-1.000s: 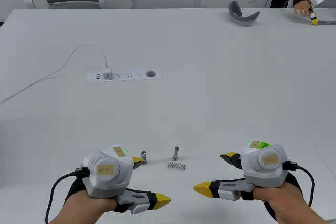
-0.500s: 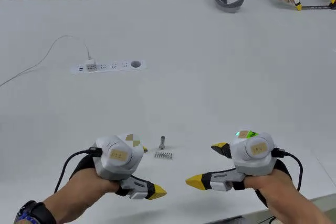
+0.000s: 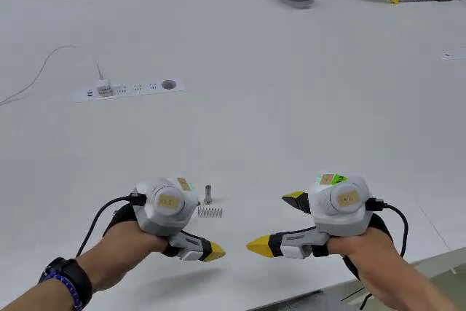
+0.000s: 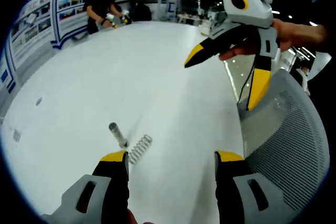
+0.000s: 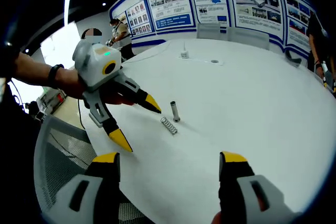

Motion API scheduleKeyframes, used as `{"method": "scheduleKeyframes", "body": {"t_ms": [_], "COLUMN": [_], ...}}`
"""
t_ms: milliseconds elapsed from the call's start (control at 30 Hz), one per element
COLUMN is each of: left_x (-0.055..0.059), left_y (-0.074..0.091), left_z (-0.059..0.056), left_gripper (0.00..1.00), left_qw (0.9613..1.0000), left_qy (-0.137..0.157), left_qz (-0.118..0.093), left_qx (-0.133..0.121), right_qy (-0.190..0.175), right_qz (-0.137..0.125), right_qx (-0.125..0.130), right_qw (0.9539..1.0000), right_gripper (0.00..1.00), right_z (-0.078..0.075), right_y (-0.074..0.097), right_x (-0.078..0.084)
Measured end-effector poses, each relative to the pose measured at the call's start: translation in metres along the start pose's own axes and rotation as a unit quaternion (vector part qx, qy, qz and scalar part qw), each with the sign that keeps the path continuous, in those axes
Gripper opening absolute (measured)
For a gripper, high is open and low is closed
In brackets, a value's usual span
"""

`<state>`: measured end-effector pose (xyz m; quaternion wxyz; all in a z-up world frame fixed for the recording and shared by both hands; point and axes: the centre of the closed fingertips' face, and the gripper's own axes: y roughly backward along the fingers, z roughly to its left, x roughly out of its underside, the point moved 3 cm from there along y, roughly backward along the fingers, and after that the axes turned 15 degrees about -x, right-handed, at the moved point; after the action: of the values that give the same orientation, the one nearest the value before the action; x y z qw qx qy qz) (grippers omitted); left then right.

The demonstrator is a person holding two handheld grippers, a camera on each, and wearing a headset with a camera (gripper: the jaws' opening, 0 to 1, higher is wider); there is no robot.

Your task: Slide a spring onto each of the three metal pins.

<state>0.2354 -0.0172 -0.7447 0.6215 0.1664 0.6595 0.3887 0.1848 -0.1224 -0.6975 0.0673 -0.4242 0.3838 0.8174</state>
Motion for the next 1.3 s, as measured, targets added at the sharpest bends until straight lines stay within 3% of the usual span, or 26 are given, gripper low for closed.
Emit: {"method": "scheduleKeyframes", "body": {"t_ms": [367,500,733,1100,1300], "left_x": [0.005,0.007,0.017,0.018,0.02], "left_y": [-0.028,-0.028,-0.023,-0.029,-0.029], "left_z": [0.004,0.005,0.007,0.013,0.008], "left_gripper": [0.63,0.59,0.48,0.27,0.13], "left_qw": [0.9994,0.9985,0.9985,0.9978,0.9978], "left_qy": [0.029,0.05,0.045,0.04,0.042], "left_qz": [0.015,0.018,0.021,0.027,0.032], "left_qx": [-0.009,-0.012,-0.022,-0.045,-0.041], "right_qy": [-0.016,-0.017,-0.019,-0.021,-0.024], "right_qz": [-0.002,-0.001,-0.003,-0.001,-0.005], "right_qx": [0.001,0.001,-0.001,-0.009,-0.005], "right_qw": [0.9999,0.9999,0.9998,0.9997,0.9997], "right_gripper": [0.77,0.77,0.76,0.76,0.75], "right_z": [-0.004,-0.004,-0.004,0.0,-0.002], "right_y": [0.005,0.005,0.003,-0.002,0.003], "right_x": [0.005,0.006,0.005,0.004,0.003]}}
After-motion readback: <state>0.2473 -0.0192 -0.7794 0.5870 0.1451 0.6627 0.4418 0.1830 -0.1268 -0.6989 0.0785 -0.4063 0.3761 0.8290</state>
